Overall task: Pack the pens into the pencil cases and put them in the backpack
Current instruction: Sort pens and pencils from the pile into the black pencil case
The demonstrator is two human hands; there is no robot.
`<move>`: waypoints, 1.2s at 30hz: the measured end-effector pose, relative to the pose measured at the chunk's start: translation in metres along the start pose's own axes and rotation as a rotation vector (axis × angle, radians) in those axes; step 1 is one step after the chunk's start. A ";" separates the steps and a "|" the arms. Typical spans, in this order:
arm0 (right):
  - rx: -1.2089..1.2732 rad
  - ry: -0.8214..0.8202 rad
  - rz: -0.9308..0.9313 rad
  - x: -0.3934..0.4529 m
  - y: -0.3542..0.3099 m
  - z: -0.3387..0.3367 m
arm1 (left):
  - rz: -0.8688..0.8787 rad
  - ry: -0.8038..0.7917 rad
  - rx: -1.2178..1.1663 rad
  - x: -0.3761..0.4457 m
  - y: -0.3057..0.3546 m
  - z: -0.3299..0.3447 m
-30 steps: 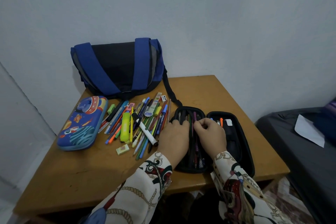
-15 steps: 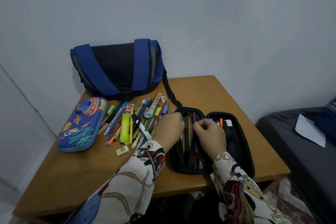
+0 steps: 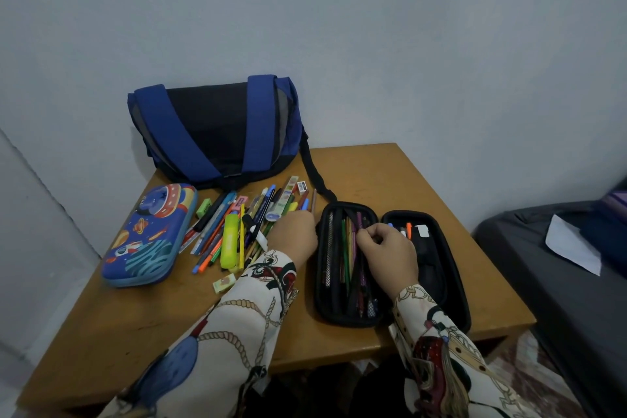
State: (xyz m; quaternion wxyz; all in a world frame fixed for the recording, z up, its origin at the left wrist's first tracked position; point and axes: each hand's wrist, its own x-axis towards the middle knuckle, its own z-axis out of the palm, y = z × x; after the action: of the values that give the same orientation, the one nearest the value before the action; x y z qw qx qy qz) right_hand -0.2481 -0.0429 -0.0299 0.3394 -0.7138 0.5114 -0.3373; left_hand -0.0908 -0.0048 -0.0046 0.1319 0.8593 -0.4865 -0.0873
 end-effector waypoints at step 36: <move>0.003 0.021 -0.011 0.004 0.008 0.005 | 0.209 -0.243 -0.292 -0.057 0.018 -0.010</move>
State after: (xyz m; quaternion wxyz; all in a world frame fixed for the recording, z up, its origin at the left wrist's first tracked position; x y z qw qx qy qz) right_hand -0.2469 -0.0484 -0.0383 0.3335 -0.7123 0.5106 -0.3475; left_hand -0.1314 0.0365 0.0112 0.2039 0.7591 -0.5674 -0.2456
